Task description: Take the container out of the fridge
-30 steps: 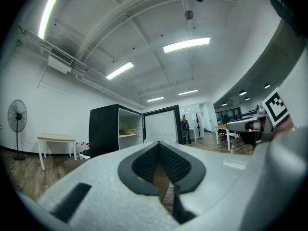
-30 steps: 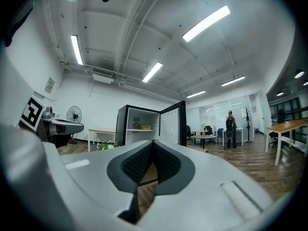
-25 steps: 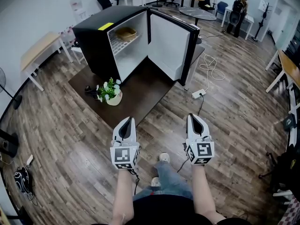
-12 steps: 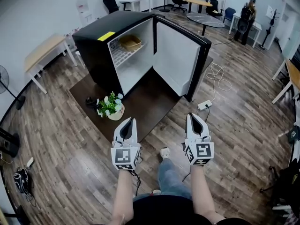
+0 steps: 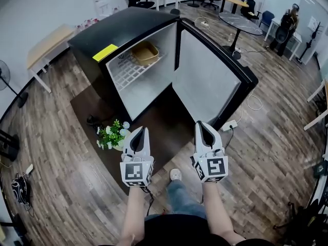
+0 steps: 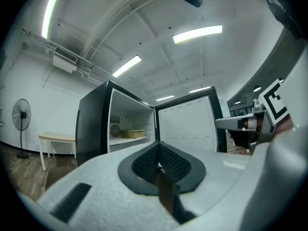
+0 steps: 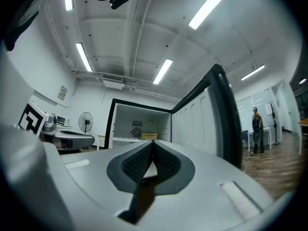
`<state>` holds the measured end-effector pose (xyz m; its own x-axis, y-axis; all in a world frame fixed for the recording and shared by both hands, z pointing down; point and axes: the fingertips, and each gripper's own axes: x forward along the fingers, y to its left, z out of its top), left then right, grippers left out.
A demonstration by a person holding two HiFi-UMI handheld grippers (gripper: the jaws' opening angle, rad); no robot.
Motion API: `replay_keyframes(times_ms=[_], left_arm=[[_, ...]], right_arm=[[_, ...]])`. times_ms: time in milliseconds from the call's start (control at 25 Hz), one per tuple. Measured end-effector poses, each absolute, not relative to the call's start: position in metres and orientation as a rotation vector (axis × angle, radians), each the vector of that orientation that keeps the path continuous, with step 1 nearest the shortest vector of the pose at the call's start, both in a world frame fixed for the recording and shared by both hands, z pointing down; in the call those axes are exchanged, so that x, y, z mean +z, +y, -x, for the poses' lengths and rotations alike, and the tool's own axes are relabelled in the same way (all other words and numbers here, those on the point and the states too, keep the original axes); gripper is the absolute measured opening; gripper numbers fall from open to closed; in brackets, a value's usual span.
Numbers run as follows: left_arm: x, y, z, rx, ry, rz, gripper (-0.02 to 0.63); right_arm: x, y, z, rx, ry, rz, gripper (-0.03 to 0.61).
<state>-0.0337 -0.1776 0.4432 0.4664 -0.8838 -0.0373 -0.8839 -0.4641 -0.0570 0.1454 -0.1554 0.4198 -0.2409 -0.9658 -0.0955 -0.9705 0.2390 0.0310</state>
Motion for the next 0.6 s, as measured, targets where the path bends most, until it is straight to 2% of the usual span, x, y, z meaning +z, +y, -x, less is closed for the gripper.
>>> replay_keyframes(times_ms=[360,600], left_arm=[[0.428,-0.293,0.016,0.017,1.718,2.552,0.006],[0.413,-0.331,0.020,0.011,1.795,2.494,0.006]], right_arm=[[0.397,-0.294,-0.116,0.150,2.560,1.666,0.011],[0.393,-0.345,-0.107,0.108,2.603,1.584,0.011]])
